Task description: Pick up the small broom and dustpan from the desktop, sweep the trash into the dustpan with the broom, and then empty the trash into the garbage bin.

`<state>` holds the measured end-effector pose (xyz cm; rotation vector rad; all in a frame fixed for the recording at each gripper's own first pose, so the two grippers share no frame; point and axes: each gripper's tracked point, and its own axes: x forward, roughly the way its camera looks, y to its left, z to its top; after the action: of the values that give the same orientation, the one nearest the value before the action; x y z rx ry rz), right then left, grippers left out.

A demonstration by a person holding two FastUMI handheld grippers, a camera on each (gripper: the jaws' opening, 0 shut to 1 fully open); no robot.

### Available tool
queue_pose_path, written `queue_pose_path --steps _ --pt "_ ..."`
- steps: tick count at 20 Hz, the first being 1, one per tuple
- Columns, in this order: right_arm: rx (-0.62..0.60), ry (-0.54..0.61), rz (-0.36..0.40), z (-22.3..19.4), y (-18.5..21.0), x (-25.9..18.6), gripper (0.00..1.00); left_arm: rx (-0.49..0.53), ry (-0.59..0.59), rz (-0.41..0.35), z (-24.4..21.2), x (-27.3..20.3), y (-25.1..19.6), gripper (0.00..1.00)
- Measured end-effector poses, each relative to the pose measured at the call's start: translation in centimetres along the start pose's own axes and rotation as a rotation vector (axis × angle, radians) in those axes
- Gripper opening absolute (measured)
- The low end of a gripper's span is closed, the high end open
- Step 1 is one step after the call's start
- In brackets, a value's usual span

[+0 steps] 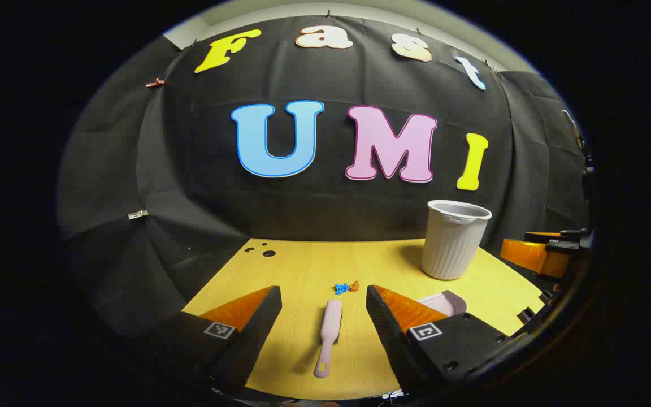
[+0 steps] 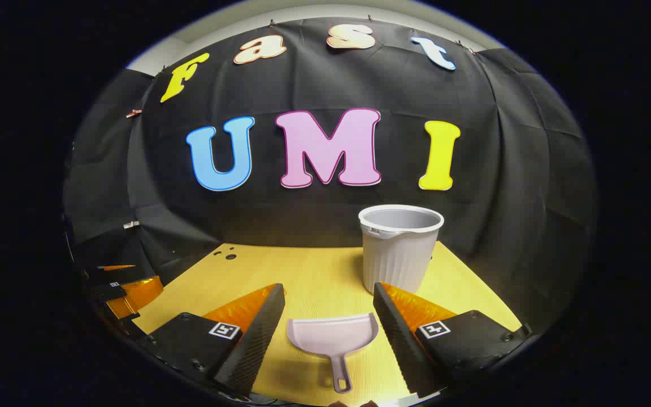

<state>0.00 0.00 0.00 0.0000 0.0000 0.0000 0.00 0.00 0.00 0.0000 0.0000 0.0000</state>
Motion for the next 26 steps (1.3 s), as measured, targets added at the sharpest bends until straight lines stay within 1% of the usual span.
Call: queue_pose_path --steps 6,11,12,13,15,18,21,26 --pt "0.000 0.100 0.006 -2.5 0.1 1.5 0.98 -0.015 0.073 -0.013 -2.3 1.1 -0.3 0.95" --pt "-0.005 0.125 0.013 -3.2 0.2 2.7 0.98 -0.028 0.117 -0.022 -3.4 2.2 -0.3 0.96" --pt "-0.007 0.127 0.018 -3.3 0.2 3.0 0.98 -0.031 0.125 -0.024 -3.8 2.4 -0.3 0.92" --pt "-0.008 0.130 0.022 -3.5 0.3 3.2 0.98 -0.035 0.134 -0.025 -4.0 2.6 -0.2 0.96" --pt "-0.012 0.145 0.024 -3.9 0.2 3.7 0.98 -0.048 0.168 -0.031 -4.9 3.3 -0.2 0.96" --pt "0.000 0.175 0.026 -4.7 0.0 4.6 0.98 -0.056 0.258 -0.065 -7.5 4.4 -0.7 0.96" --pt "0.001 0.209 0.027 -5.6 -0.3 5.4 0.98 -0.066 0.355 -0.067 -10.3 5.4 -0.7 0.96" --pt "-0.008 0.276 0.027 -7.9 -0.9 6.3 0.98 -0.075 0.554 -0.062 -15.8 6.5 -0.6 0.95"
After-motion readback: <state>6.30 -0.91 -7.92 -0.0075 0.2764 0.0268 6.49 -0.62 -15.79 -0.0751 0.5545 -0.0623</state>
